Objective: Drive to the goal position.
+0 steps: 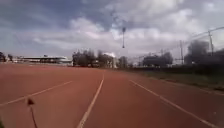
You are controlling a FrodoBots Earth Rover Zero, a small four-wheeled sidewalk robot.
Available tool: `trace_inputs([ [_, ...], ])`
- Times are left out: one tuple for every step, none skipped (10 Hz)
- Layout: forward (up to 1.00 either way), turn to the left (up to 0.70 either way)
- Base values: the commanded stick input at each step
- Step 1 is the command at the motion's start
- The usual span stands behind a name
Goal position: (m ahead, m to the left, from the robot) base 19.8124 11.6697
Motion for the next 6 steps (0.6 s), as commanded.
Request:
trace_inputs([
  [0.7, 0.0],
  [0.7, 0.0],
  [0.7, 0.0],
  [0.7, 0.0],
  [0.7, 0.0],
  [0.7, 0.0],
])
